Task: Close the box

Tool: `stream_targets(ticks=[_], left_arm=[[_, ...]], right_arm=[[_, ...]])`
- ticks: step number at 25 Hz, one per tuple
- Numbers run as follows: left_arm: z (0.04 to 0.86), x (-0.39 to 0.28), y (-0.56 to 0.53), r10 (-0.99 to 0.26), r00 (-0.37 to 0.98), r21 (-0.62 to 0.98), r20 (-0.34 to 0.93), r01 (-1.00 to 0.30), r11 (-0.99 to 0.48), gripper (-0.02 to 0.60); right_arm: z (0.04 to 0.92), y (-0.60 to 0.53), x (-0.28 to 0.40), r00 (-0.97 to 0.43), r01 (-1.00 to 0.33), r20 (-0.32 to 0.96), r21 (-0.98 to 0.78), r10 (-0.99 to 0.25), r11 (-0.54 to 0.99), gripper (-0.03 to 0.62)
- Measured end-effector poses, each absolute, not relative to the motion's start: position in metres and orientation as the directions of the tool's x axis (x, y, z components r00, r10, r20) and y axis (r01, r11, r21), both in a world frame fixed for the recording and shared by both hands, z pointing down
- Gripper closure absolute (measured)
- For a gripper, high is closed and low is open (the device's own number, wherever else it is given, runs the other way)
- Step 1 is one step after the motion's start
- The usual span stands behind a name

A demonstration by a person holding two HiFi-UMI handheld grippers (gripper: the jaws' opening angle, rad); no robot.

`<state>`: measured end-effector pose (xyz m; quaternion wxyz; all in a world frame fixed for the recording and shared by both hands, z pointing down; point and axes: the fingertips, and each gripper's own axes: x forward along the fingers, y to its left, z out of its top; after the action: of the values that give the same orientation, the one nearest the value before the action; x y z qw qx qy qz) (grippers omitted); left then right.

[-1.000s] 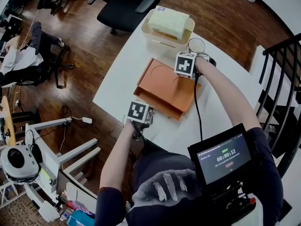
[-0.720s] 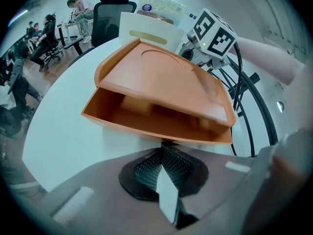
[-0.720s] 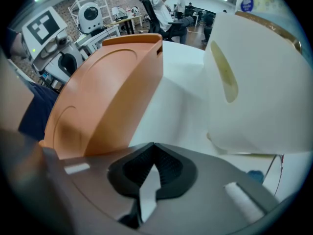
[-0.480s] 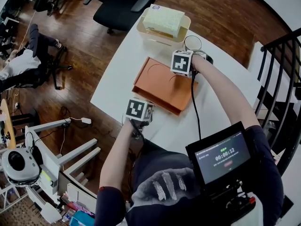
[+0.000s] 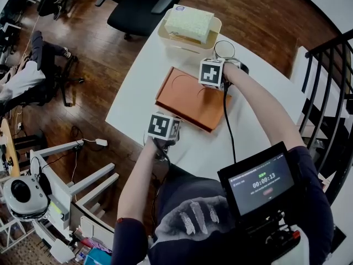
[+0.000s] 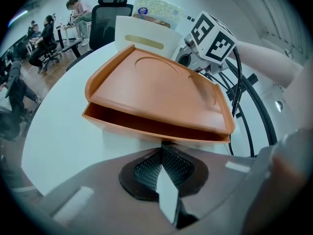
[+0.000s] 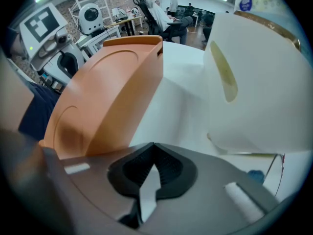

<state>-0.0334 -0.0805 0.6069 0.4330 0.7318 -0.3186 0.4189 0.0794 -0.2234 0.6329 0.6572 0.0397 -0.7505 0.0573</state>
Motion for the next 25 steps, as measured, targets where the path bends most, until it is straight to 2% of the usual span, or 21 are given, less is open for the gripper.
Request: stream_targets(ticks=[13,21,25], left_arm=[[0.604,-0.026,-0.091,-0.094,0.428,0.34,0.899,-0.818,-0.464,0.568],[0.607,-0.026,-0.091,-0.09,0.423,0.34,0.902,-0.822,-0.457,0.568],[0.602,-0.032,-0.084,-0.102,0.425,0.336,0.899,-0.821,-0.461,0.566]], right_arm=[[0.63,-0.22,0.073,-0.156,-0.121,0.988,-0.027,0.008,0.992,0.588],[0.632,-0.219,0.073,-0.124,-0.091,0.992,-0.025,0.014,0.996,0.589],[0.625,-0.213,0.068,-0.137,-0.115,0.991,-0.01,-0.006,0.993,0.589]])
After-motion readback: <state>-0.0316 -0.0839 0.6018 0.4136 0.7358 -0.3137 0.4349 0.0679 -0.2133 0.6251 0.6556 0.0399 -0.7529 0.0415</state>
